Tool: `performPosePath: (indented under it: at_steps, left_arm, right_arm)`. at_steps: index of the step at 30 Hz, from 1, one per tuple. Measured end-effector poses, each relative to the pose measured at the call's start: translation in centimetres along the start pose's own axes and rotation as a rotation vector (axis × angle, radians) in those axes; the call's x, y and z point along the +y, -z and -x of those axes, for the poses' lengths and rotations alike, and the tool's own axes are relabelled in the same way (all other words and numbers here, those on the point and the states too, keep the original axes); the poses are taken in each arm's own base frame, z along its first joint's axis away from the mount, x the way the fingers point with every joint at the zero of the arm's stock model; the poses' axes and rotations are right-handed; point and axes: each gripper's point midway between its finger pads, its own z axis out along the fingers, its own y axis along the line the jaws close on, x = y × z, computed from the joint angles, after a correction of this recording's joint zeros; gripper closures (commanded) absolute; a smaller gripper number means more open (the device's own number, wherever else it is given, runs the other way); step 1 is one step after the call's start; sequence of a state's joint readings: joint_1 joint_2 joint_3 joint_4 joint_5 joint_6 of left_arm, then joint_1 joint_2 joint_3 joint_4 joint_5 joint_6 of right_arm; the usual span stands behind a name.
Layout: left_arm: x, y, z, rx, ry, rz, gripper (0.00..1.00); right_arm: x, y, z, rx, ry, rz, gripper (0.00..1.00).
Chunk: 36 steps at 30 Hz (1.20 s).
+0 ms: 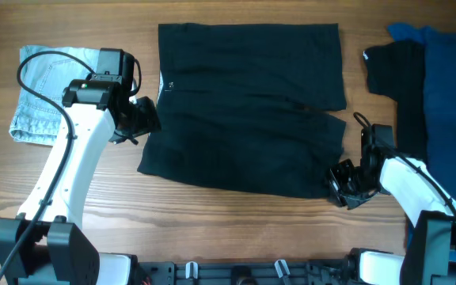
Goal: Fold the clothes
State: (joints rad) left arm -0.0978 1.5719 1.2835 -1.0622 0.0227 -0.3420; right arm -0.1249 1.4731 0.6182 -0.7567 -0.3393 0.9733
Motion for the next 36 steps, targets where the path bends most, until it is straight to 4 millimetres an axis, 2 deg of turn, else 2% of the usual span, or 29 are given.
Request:
performPosePath:
  at_steps: [5,7,8,10,12,14,17,23,26,28,29,31,33,34,35,36]
  left_arm:
    - [-0.1,-0.2,-0.7,0.037,0.001,-0.01,0.37]
    - [-0.2,-0.7,-1.6,0.088,0.004,-0.017,0.18]
    - [-0.1,-1.5,-2.3,0.12,0.01,-0.014,0.15]
    - [0.2,-2.4,-3.4,0.155,0.034,-0.005,0.16]
    - [1.1,-4.1,-5.2,0.207,0.092,0.015,0.18]
    - [1.7,-5.3,-5.6,0.207,0.149,0.018,0.18]
    - [3.3,-7.2,-7.4,0.243,0.261,0.041,0.19]
    - [4.3,-9.1,-7.6,0.238,0.413,-0.01,0.23]
    - [4.0,-10.2,-8.8,0.256,0.457,-0.042,0.25]
    - [3.8,-10.6,-9.3,0.26,0.473,-0.064,0.36]
    - [3.7,-10.7,-9.1,0.249,0.482,-0.073,0.53]
    - [3.6,-10.8,-9.0,0.239,0.498,-0.086,0.69]
    - [3.5,-10.9,-9.1,0.24,0.498,-0.094,0.78]
    - [3.5,-11.0,-9.2,0.243,0.5,-0.095,0.89]
    - [3.5,-11.0,-9.3,0.246,0.502,-0.096,0.96]
    - [3.5,-11.0,-9.3,0.249,0.501,-0.096,0.96]
  right_arm:
    - [0.4,0.0,0.2,-0.012,0.046,0.017,0.96]
    - [0.4,0.0,0.2,-0.013,0.067,0.016,0.96]
    - [0.4,0.0,0.2,-0.013,0.073,0.016,0.96]
    - [0.4,0.0,0.2,-0.013,0.077,0.016,0.96]
    - [0.4,0.0,0.3,-0.015,0.097,0.016,0.96]
    - [0.5,0.0,0.3,-0.017,0.101,0.017,0.96]
    - [0.5,0.0,0.3,-0.018,0.118,0.017,0.96]
    - [0.5,0.0,0.3,-0.021,0.13,0.02,0.96]
    - [0.6,0.0,0.4,-0.024,0.135,0.022,0.96]
    - [0.6,0.0,0.4,-0.026,0.139,0.022,0.95]
    - [0.6,0.0,0.4,-0.026,0.139,0.023,0.96]
    - [0.6,0.0,0.4,-0.026,0.139,0.023,0.96]
    - [0.6,0.0,0.5,-0.026,0.14,0.023,0.96]
    - [0.6,0.0,0.5,-0.027,0.141,0.023,0.96]
    - [0.6,0.0,0.5,-0.027,0.143,0.023,0.96]
    - [0.6,0.0,0.5,-0.027,0.15,0.023,0.96]
